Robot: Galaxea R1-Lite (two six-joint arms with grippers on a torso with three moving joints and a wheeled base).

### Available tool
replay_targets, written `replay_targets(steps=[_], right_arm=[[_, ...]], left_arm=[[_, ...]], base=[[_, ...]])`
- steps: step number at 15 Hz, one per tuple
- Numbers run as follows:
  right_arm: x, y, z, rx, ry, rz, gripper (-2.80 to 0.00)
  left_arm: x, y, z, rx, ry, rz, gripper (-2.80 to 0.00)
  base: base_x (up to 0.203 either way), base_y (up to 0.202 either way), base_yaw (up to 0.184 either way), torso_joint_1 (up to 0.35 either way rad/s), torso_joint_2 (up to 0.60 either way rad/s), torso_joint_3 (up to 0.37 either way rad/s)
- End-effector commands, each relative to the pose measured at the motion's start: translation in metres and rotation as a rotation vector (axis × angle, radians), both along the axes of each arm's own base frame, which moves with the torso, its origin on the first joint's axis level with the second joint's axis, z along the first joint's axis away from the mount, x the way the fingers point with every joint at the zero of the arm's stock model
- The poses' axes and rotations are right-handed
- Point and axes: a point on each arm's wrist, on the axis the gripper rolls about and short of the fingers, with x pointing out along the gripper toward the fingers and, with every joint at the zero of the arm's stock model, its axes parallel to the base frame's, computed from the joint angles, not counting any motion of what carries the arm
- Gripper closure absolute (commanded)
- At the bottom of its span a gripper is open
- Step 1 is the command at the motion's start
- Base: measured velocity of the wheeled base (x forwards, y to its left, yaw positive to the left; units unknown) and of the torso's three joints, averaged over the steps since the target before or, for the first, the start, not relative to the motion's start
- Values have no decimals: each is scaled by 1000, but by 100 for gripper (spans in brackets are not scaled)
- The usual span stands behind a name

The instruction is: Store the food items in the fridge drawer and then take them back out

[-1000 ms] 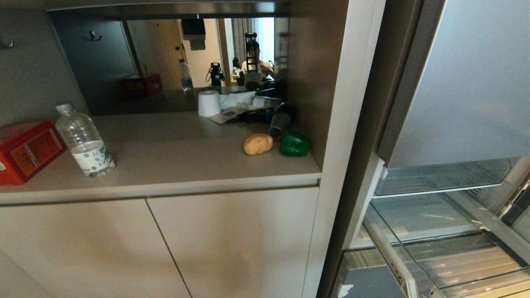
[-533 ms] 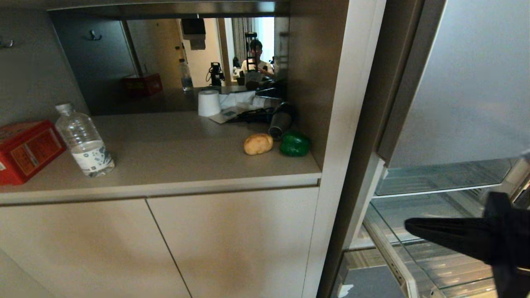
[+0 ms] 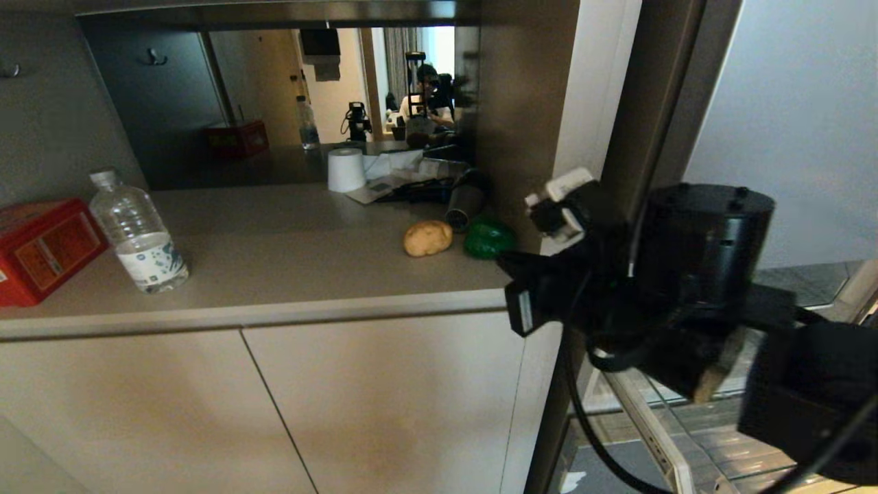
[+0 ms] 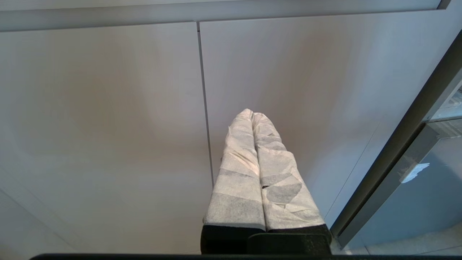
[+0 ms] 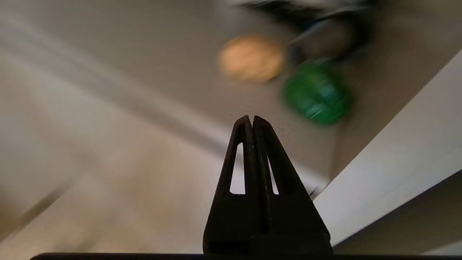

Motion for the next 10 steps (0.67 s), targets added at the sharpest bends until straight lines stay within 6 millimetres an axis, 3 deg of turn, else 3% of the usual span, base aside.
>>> replay_targets(steps=[1,6,10], right_arm=[[24,29,-12,-12,0,-83,0],[89,64,-24,14,-53,-278,0],[135,64,-28,2,-107,-421,0]], left_arm=[[0,0,0,0,2,0,0],[0,0,0,0,2,0,0],[0,0,0,0,2,0,0]], base=[[0,0,0,0,0,0],[0,0,0,0,0,0],[0,0,0,0,0,0]])
